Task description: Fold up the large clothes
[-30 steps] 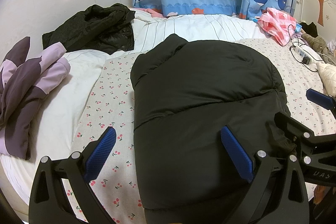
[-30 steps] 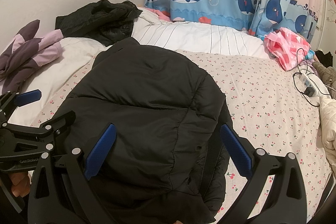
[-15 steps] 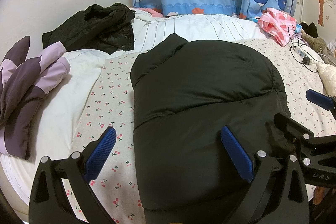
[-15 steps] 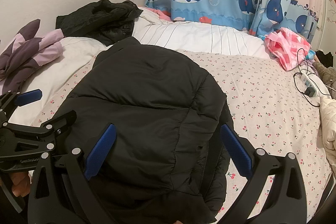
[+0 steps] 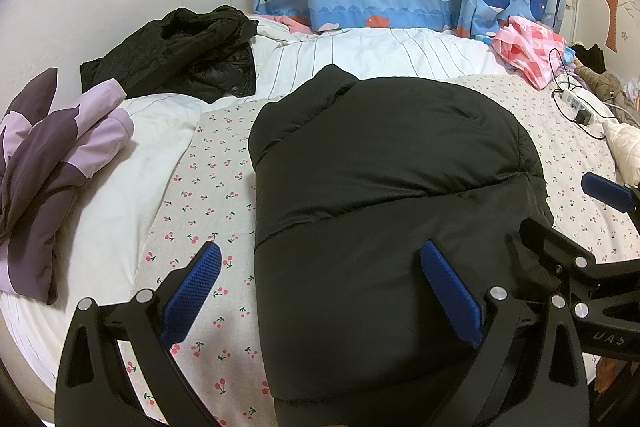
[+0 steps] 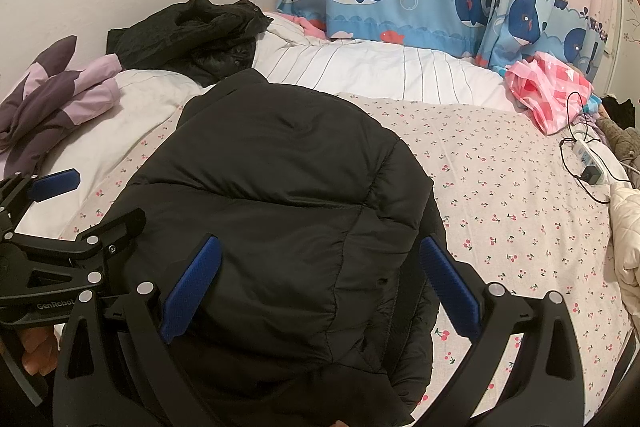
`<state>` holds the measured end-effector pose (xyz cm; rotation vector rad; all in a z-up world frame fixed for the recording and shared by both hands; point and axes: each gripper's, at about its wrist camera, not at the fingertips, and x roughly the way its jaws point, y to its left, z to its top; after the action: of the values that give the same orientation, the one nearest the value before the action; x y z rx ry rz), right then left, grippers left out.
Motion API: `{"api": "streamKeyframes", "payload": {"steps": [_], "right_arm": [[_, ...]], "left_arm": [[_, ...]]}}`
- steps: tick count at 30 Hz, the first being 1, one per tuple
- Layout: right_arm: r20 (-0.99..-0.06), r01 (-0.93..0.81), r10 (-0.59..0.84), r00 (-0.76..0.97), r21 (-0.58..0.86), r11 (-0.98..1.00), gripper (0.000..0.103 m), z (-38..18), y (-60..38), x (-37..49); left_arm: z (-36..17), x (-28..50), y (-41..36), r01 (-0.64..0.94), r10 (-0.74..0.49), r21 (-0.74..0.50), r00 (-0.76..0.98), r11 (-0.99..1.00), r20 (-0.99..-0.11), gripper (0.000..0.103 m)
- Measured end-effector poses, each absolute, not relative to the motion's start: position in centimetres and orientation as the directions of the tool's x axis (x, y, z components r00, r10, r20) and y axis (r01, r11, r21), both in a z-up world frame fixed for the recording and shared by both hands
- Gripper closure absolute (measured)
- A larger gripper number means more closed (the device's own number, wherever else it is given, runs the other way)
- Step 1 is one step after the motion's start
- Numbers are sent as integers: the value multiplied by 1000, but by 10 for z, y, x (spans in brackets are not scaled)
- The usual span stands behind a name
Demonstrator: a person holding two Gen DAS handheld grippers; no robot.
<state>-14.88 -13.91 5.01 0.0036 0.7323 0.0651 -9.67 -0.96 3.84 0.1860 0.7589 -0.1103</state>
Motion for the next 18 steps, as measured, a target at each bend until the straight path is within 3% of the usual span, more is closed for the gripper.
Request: {"api": "streamKeyframes", "payload": {"steps": [18], "right_arm": [[-668,-57,60,742,27,998,7,50,-138,-149]], "left_arm": [[38,-96,-9,165,-32,127,721,978,-692,7]]}}
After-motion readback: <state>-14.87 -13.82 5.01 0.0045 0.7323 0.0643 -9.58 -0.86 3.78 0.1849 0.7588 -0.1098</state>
